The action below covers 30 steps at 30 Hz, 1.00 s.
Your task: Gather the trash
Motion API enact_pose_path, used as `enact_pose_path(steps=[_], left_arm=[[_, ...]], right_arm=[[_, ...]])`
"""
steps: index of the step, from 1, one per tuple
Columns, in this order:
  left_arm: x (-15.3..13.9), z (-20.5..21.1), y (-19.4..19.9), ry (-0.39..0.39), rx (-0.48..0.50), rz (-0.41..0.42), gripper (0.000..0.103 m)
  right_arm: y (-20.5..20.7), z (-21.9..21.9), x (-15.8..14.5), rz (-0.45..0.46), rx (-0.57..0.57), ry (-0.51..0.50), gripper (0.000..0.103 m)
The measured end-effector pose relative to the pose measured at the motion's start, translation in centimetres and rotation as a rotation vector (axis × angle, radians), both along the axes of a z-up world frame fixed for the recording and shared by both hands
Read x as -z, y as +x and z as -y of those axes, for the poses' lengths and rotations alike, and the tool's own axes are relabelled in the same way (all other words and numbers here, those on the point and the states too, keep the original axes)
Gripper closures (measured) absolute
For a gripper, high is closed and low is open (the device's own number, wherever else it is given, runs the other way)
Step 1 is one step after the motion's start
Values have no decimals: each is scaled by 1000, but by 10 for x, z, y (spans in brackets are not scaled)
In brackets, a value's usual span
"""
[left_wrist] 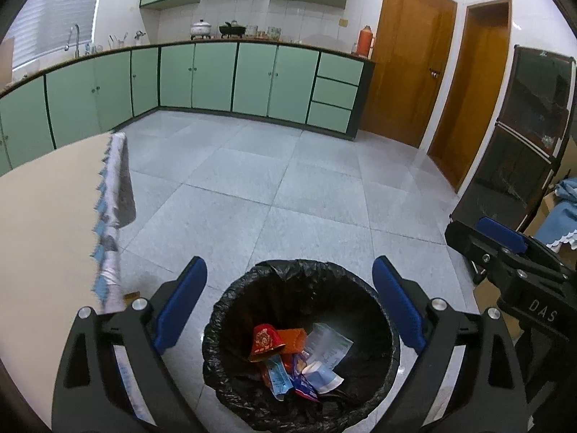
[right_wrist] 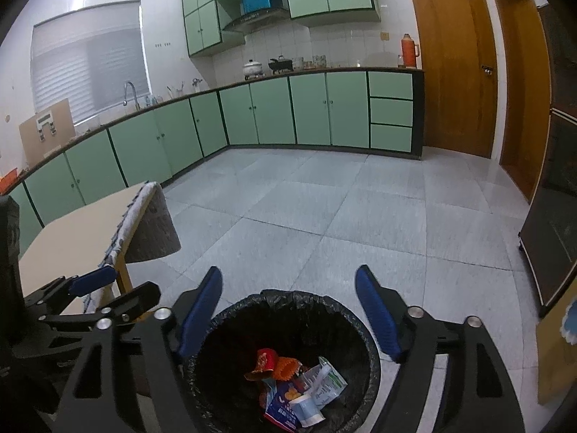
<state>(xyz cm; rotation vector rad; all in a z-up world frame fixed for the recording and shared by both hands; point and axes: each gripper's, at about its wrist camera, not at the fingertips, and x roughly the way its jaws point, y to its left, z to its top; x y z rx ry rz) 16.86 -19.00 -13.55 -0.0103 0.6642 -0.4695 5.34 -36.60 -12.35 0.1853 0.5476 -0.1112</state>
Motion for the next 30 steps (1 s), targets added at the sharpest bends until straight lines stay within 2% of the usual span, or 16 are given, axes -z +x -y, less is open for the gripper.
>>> enact_pose_path(steps=[8,19,30], left_arm=[[-33,-40,-29,-5,-58,54,13],[-66,-90,-68,1,-121,87,12],[-89,-124,-103,-16,-157,132,12]], right_arm=[[-20,-18,-22,24,-57,12,6],[-42,-56,-53,8,-162,70,6],[-71,-97,-82,45,-215,30,6]])
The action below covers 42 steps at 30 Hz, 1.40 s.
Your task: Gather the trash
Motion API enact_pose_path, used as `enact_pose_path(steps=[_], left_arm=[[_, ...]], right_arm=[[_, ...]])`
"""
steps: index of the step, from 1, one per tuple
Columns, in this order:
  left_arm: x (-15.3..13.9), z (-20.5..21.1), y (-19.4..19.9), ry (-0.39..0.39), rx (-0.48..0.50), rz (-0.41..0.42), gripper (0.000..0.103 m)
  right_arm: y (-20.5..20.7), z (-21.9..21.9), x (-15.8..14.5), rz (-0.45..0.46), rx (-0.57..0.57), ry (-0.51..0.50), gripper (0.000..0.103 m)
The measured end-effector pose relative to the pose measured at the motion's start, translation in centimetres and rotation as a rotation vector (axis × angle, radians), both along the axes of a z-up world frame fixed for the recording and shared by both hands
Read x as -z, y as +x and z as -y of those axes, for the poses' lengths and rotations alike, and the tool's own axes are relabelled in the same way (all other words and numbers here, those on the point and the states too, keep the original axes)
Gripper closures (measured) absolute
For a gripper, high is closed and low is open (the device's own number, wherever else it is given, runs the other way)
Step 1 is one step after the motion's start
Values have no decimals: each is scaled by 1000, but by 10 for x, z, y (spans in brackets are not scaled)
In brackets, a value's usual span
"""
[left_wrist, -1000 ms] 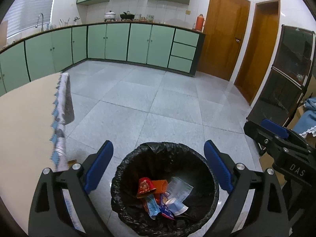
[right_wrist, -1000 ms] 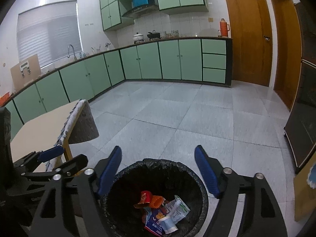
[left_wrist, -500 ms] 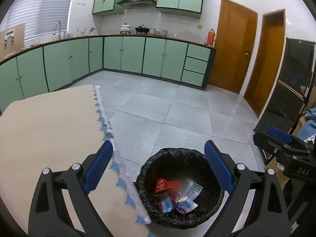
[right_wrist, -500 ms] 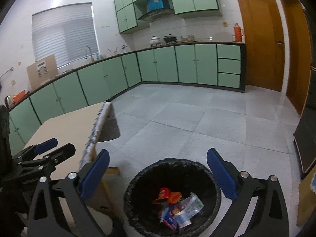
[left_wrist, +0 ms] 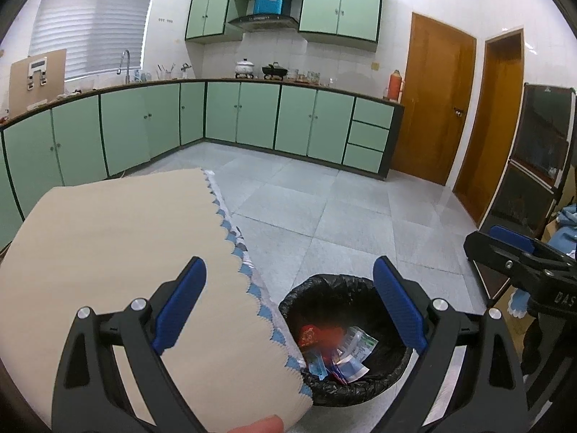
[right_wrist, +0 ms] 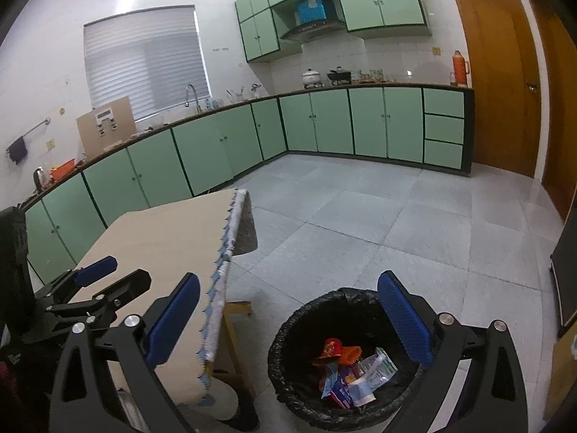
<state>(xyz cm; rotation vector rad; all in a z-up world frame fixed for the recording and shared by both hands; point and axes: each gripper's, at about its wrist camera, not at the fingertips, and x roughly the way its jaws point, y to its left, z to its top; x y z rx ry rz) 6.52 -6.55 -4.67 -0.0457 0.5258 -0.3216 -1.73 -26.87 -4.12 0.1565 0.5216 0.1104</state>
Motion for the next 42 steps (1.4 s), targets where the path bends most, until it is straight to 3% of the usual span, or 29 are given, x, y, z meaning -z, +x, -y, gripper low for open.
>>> enact_pose_path(steps=[15,42], left_arm=[[-21,-39,-35,-37,-40,65,12],[-34,-44,-54,-31,-87,108,12]], right_arm=[[-20,-33,-21,49,-53,-40,6],[-27,-56,-30,90,-93,-64,6]])
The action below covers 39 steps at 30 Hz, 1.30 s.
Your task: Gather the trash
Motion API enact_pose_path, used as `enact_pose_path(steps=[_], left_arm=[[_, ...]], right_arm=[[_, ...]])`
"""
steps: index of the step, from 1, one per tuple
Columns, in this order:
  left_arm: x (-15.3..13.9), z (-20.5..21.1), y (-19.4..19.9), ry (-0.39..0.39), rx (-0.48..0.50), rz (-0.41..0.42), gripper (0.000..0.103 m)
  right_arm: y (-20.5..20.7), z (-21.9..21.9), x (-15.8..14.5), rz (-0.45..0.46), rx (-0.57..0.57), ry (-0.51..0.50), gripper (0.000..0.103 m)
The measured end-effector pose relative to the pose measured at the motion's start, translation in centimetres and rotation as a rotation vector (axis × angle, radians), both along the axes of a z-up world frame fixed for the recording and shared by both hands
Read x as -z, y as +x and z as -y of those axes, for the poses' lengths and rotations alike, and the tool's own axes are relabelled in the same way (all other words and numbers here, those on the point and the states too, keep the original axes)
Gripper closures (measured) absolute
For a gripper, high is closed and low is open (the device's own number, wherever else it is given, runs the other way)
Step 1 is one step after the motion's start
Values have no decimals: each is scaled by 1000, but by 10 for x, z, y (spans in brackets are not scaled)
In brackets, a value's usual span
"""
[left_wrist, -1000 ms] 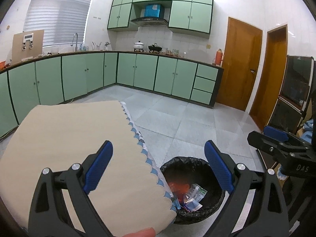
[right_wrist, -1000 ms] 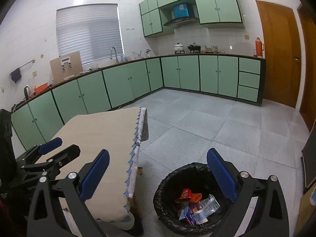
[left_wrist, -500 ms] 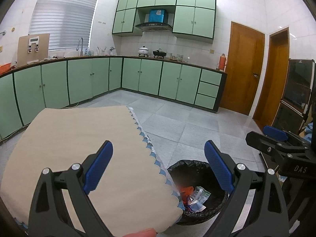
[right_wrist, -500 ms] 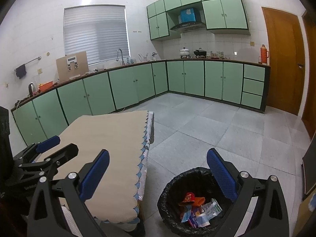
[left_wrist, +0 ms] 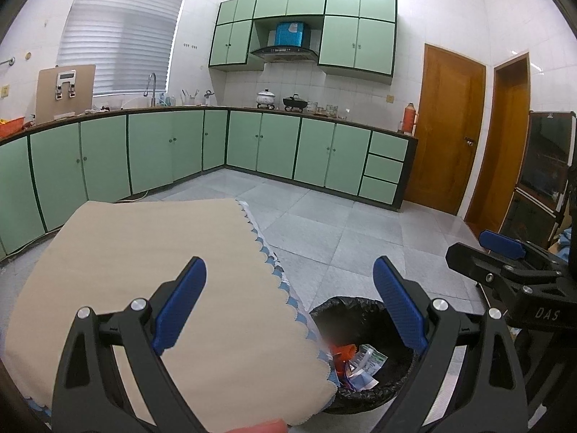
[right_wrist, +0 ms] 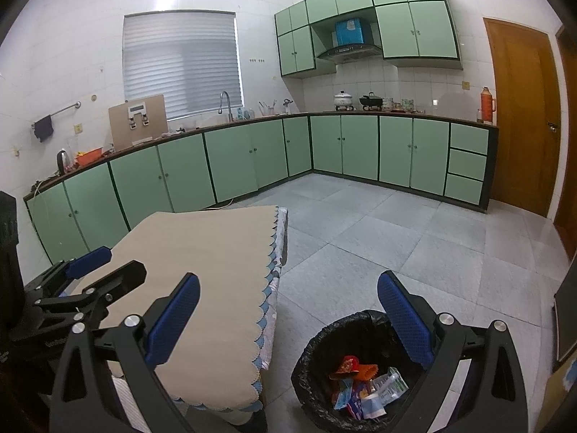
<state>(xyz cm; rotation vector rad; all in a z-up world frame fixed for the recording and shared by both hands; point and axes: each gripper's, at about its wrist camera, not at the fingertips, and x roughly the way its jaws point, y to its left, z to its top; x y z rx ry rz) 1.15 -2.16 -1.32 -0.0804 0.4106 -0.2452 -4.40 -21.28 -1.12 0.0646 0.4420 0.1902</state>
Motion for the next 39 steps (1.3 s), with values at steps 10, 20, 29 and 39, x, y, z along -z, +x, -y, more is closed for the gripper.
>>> enact_pose_path(steps=[10,20,29,39], left_arm=[[-1,3,-2,9,-9,1,12],[-1,4,-3,11,-12,2,12],[-1,4,-3,12,-12,3,12],[-1,4,-3,13,-12,2,12]], right_arm=[[1,0,1,0,-1,2,6],[1,0,1,2,-2,1,6],[1,0,2,1,-1,3,6],[1,0,2,0,-2,2,6]])
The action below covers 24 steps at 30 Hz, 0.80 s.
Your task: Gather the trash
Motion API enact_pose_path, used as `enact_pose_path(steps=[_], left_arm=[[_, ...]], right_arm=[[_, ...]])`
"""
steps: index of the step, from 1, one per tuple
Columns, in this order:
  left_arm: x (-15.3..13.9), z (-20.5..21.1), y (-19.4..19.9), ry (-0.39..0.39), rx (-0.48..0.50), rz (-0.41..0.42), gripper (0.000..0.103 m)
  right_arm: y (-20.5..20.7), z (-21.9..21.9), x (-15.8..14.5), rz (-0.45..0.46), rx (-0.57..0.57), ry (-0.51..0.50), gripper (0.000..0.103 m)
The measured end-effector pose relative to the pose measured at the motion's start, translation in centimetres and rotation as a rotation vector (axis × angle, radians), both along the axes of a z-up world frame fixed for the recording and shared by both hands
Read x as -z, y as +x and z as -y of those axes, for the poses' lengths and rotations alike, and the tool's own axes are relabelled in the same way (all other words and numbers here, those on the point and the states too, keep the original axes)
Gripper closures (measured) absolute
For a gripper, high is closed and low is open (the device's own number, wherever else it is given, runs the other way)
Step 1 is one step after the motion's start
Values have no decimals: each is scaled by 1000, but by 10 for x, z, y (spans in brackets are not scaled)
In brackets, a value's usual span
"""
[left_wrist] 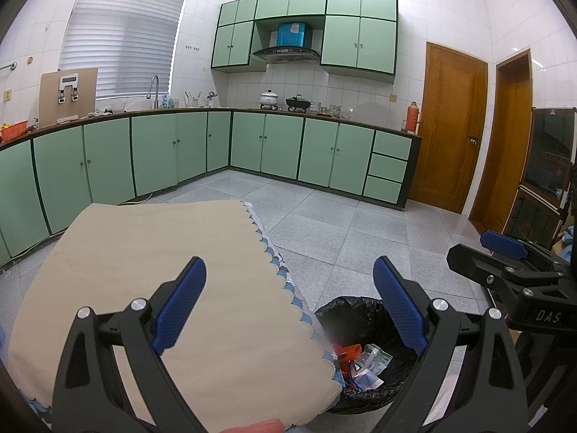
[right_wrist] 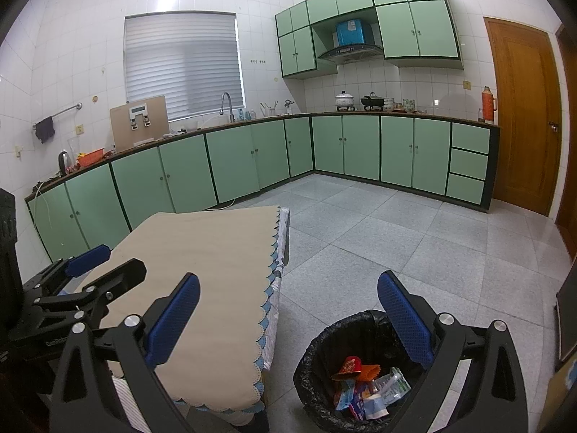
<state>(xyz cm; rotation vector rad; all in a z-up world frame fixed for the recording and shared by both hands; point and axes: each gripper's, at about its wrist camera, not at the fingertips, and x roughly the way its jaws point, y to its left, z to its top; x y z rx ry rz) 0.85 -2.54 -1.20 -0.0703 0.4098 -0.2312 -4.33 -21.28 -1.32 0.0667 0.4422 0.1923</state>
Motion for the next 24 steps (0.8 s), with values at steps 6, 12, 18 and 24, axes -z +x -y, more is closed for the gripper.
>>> enact_pose_path(steps=[6,12,18,24], left_arm=[[1,-2,-1,-1,-4,0,12],[1,-3,-1,-2,-3,-1,12],[1,-3,-1,0,-3,-1,12],[1,-3,0,-1,-3,-1,12]], right_arm=[[-1,-1,1,2,0,0,6],[-1,-1,1,1,-1,1,6],[-1,-2,1,1,0,0,6],[-1,-2,1,1,0,0,6]])
